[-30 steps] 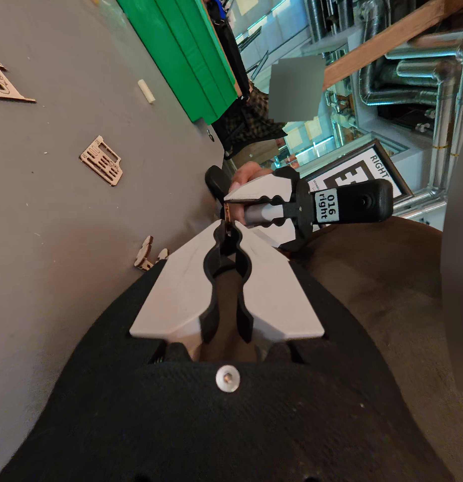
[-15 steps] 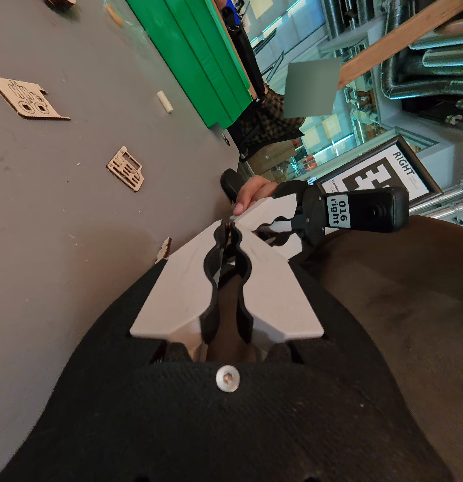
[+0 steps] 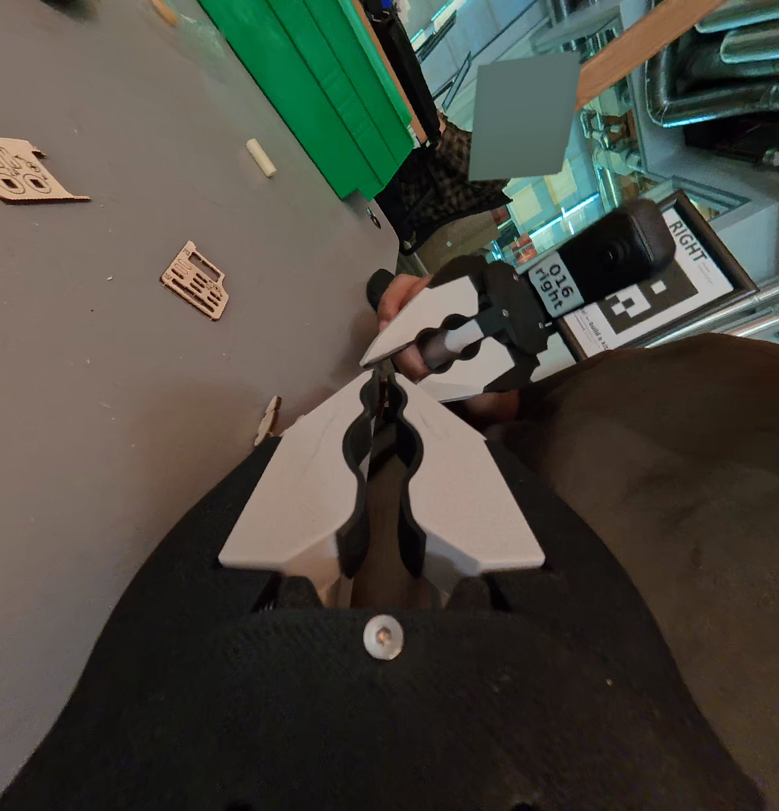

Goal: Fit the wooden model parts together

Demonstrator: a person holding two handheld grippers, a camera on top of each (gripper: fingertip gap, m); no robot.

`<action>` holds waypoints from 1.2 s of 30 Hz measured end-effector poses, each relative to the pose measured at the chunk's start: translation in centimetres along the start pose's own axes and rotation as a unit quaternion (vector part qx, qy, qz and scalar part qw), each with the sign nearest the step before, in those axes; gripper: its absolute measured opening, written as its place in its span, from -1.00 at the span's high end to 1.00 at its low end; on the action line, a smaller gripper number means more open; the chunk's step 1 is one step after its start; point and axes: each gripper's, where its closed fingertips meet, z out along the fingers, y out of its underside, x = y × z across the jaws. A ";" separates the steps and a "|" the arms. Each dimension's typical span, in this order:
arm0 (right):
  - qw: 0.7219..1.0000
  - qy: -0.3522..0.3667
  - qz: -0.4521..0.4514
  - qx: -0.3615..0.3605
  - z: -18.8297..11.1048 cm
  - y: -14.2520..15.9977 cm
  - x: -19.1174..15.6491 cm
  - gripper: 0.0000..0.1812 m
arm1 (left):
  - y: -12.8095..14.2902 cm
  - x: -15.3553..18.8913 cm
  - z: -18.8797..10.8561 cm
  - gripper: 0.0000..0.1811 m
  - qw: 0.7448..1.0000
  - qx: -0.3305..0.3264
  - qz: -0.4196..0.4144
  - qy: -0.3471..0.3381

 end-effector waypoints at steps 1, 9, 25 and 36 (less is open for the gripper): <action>1.000 -0.017 0.019 -0.001 0.0 0.1 -0.2 0.82 | 0.1 0.1 0.0 1.00 1.000 -0.003 0.002 0.004; 0.990 -0.089 0.109 0.009 0.0 -0.2 -1.3 0.99 | 1.0 0.9 0.4 1.00 0.999 -0.032 0.011 0.028; 0.938 -0.147 0.296 0.105 -1.2 -3.0 0.4 0.99 | -0.3 1.6 0.1 1.00 0.998 0.018 -0.019 0.061; 0.934 -0.158 0.302 0.106 -1.4 -3.1 0.2 1.00 | -0.7 1.9 0.0 0.99 0.995 0.031 -0.039 0.081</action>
